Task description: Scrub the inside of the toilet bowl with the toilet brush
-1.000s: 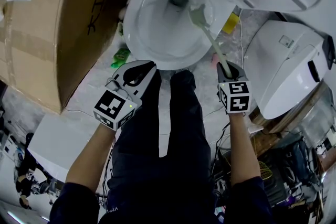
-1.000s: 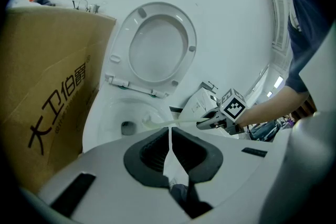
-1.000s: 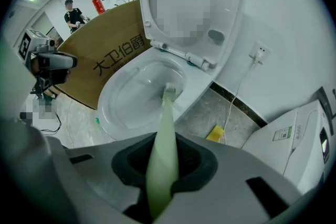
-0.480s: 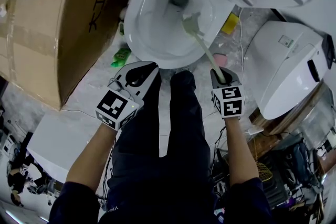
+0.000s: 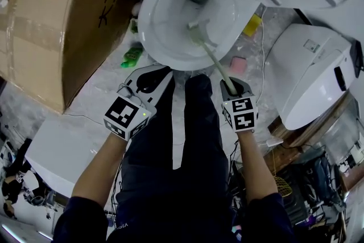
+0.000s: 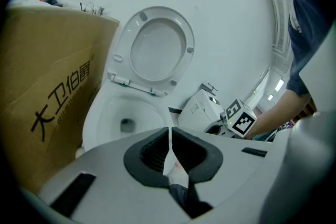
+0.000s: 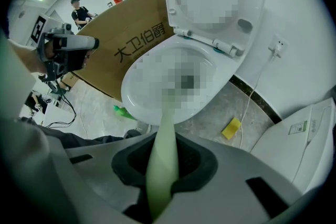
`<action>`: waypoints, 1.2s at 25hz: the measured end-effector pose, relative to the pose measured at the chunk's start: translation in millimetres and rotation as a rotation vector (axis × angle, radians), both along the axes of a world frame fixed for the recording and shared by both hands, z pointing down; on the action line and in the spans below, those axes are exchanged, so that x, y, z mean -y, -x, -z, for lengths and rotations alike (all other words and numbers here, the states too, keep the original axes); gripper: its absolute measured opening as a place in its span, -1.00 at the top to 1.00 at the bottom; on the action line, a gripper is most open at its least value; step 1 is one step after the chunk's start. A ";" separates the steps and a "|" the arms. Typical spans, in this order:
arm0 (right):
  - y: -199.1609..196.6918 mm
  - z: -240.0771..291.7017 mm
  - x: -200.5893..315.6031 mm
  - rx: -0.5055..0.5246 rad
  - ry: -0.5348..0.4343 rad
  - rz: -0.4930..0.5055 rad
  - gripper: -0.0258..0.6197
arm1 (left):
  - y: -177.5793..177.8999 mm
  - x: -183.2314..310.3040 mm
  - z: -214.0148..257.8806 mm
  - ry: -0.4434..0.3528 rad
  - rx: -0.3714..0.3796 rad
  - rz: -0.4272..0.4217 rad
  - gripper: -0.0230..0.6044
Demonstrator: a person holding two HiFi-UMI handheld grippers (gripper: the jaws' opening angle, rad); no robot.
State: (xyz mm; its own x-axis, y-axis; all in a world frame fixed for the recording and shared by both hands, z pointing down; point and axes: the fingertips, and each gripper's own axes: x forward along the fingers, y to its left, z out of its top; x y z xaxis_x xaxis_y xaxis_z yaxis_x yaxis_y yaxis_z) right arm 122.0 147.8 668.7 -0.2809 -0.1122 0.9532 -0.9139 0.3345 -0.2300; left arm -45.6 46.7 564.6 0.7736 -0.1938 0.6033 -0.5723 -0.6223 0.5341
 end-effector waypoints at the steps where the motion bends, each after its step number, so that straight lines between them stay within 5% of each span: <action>1: 4.4 0.0 -1.8 0.007 0.003 0.002 0.72 | 1.2 0.0 0.4 -0.001 -0.002 0.004 0.79; 30: 86.8 8.7 44.2 0.063 -0.075 0.001 0.72 | 62.1 6.1 14.1 -0.029 0.009 0.088 0.79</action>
